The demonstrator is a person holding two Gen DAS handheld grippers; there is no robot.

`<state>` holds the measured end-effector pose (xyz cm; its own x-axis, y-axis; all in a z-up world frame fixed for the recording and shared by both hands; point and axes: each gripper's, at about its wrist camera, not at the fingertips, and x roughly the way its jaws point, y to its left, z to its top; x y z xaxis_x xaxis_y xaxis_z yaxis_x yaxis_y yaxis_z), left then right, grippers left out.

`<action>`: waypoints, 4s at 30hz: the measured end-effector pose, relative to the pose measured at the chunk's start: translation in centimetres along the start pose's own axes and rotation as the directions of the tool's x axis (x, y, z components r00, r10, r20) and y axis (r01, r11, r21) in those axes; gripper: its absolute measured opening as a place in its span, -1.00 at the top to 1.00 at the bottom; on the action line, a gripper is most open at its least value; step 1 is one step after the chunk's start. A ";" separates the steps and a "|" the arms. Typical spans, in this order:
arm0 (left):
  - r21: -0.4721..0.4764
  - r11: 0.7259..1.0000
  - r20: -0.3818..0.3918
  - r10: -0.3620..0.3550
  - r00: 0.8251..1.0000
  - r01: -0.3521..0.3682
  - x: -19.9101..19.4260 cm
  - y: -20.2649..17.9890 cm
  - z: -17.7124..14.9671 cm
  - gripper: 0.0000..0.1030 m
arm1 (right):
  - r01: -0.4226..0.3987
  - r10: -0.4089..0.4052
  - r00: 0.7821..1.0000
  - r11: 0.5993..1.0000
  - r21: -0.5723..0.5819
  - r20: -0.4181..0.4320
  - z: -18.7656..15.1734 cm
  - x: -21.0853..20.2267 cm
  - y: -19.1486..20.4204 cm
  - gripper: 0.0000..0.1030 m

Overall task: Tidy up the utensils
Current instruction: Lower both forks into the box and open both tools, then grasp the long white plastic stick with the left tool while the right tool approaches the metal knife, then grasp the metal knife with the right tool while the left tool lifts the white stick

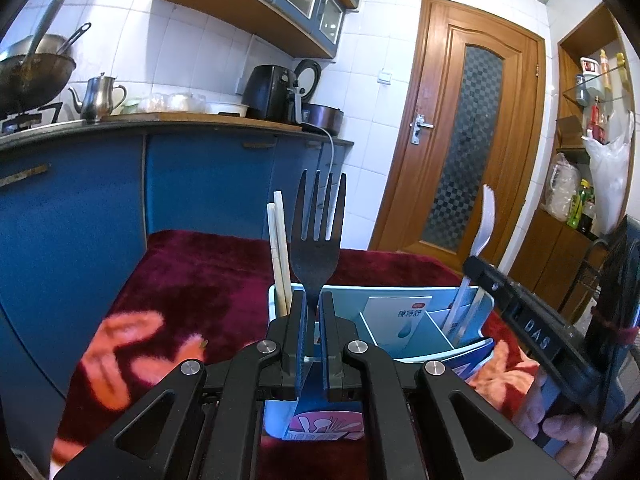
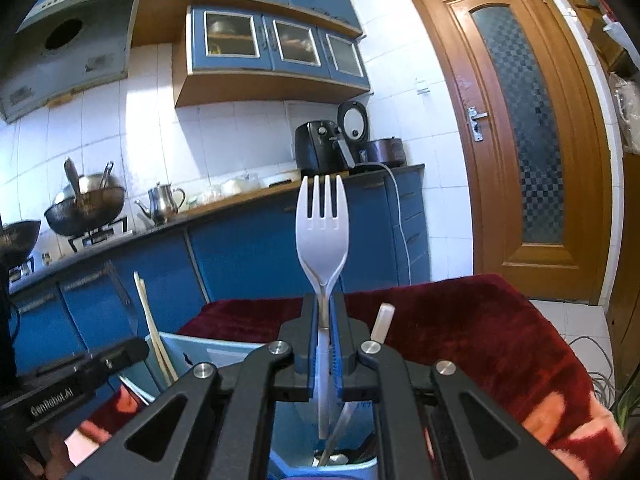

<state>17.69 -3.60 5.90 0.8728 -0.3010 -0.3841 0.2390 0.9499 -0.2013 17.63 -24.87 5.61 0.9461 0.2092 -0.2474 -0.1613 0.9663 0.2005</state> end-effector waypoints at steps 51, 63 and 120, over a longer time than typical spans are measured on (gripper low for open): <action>0.061 0.997 -0.095 0.061 0.994 -0.056 -10.7 0.4 -1.9 0.17 | -0.043 0.047 0.996 0.997 0.057 -0.074 -0.4 -13.4 2.4 0.11; 0.013 0.992 -0.238 0.126 0.963 -0.126 -11.0 3.2 -5.6 0.15 | 0.004 0.011 0.982 0.997 0.076 -0.188 -3.8 -14.9 2.2 0.10; -0.154 0.983 -0.488 0.012 0.873 -0.100 -6.9 8.4 -9.7 0.92 | 0.042 0.035 0.899 0.985 0.165 -0.437 -10.4 -13.4 -0.5 0.01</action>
<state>9.59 5.59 -1.86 0.5568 -0.2922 -0.7776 0.0827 0.9509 -0.2981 2.17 -26.64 -1.03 0.7217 0.2875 -0.6297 -0.0733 0.9363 0.3435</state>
